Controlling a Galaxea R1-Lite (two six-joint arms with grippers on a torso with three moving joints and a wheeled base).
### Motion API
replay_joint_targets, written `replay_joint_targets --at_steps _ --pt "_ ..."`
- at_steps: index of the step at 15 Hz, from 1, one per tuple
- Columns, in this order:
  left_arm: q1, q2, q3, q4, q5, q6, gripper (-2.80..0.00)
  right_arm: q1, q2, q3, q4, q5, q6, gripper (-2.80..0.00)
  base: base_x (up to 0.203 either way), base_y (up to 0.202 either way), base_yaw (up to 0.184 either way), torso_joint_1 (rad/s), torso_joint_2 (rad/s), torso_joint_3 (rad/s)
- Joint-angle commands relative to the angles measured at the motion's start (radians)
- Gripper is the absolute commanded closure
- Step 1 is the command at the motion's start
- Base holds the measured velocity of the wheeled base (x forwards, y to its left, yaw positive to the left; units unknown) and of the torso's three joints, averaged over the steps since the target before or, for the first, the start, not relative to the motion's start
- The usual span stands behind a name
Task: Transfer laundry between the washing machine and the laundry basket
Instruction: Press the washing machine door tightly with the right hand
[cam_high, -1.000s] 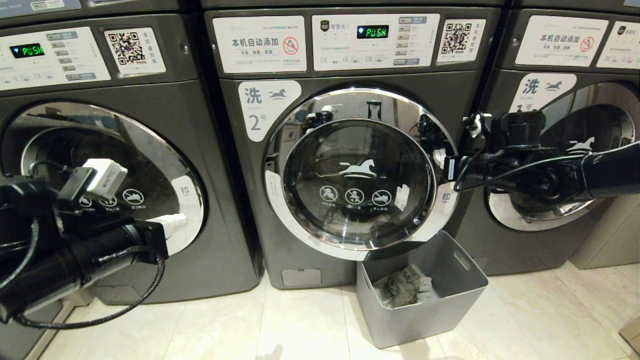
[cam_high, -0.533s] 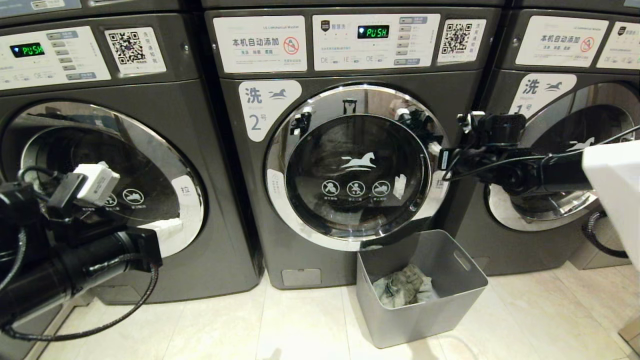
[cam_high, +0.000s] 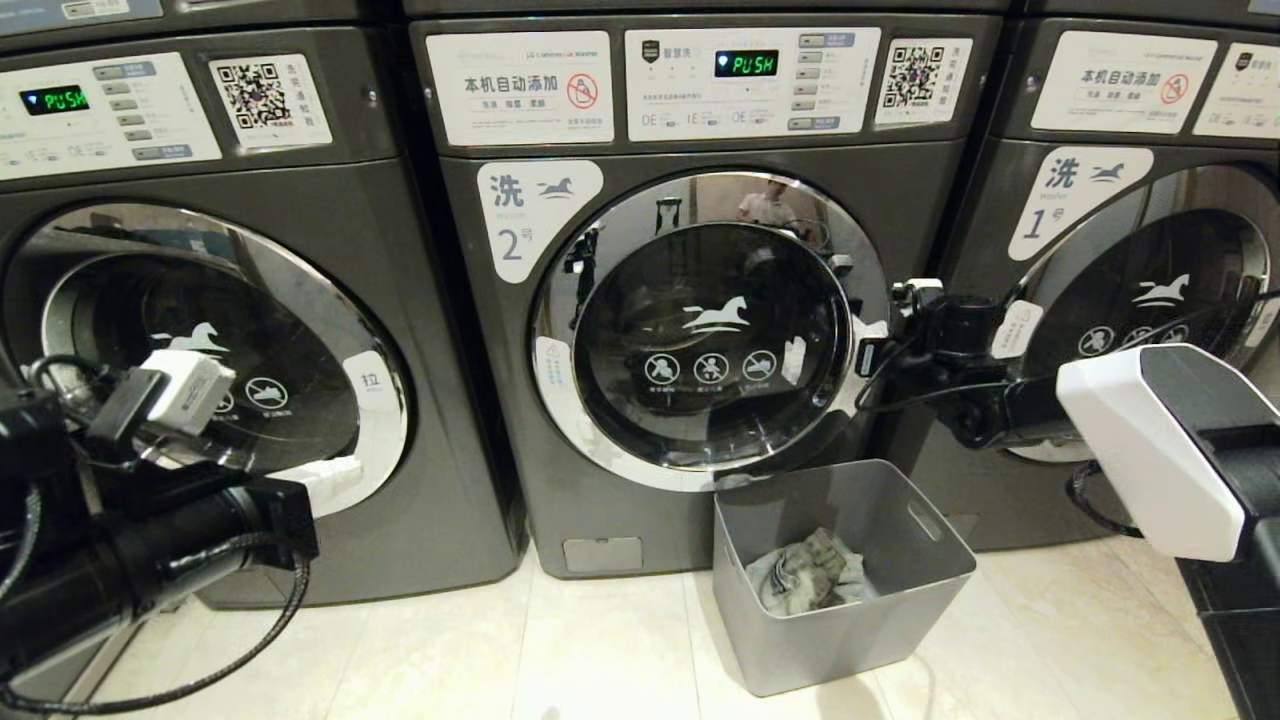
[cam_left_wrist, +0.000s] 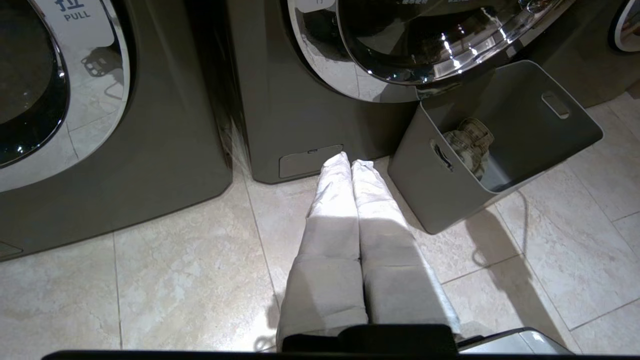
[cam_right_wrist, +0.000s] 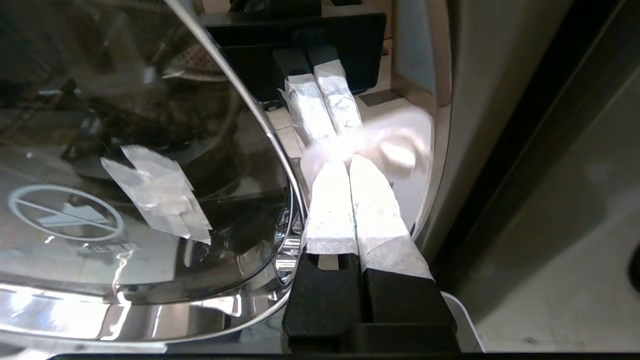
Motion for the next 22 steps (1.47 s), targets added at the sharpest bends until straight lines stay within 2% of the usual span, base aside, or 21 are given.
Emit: replay_joint_targets --at_steps 1,8,11,22 --pt "0.001 -0.029 0.03 -0.004 -0.002 0.0 0.0 -0.006 0.081 0.0 -0.069 0.001 0.001 0.0 0.0 0.0 0.0 0.0 0.0 0.0" --pt "0.005 -0.073 0.091 -0.004 -0.004 -0.004 0.0 -0.022 0.125 -0.001 -0.179 -0.029 0.006 0.0 0.0 0.0 0.0 0.0 0.0 0.0" --pt "0.006 -0.073 0.101 -0.012 -0.027 -0.003 0.0 -0.022 0.114 -0.003 -0.185 -0.028 0.006 0.0 0.0 0.0 0.0 0.0 0.0 0.0" --pt "0.011 -0.161 0.188 -0.028 -0.022 -0.004 0.0 -0.016 0.117 -0.018 -0.222 -0.009 0.019 0.0 0.0 0.0 0.0 0.0 0.0 0.0"
